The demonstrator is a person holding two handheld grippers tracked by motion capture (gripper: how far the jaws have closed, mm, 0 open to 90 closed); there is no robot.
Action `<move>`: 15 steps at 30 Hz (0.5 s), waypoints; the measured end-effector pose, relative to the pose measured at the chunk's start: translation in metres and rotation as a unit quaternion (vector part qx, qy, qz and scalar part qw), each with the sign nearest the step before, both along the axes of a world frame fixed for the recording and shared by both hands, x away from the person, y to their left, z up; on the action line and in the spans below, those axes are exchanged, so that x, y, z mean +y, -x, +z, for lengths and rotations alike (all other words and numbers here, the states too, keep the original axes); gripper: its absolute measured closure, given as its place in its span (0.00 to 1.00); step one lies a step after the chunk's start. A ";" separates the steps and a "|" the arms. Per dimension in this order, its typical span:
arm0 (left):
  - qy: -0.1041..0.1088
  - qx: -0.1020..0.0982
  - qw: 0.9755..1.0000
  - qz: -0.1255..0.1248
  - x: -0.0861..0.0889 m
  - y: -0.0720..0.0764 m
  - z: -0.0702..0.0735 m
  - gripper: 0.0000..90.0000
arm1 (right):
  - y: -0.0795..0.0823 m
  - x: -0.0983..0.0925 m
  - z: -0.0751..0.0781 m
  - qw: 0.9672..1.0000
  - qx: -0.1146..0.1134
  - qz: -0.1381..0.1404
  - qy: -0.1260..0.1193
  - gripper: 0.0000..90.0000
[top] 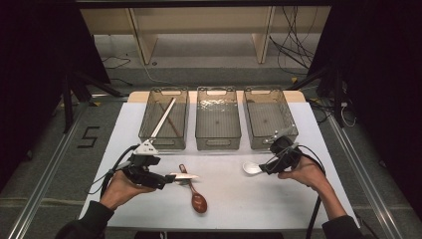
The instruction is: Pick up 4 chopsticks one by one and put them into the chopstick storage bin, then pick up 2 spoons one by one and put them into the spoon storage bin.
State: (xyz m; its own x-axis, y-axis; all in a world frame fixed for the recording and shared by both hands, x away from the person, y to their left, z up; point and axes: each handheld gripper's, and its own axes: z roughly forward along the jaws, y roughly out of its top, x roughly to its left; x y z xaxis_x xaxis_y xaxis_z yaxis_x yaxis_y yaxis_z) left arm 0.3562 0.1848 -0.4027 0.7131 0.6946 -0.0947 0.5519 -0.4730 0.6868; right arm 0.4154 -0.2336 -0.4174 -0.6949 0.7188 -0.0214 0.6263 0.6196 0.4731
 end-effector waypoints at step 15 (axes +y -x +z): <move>-0.003 -0.003 1.000 0.000 0.000 0.009 -0.006 0.17 | -0.008 -0.006 -0.004 1.000 0.010 -0.001 0.021 0.27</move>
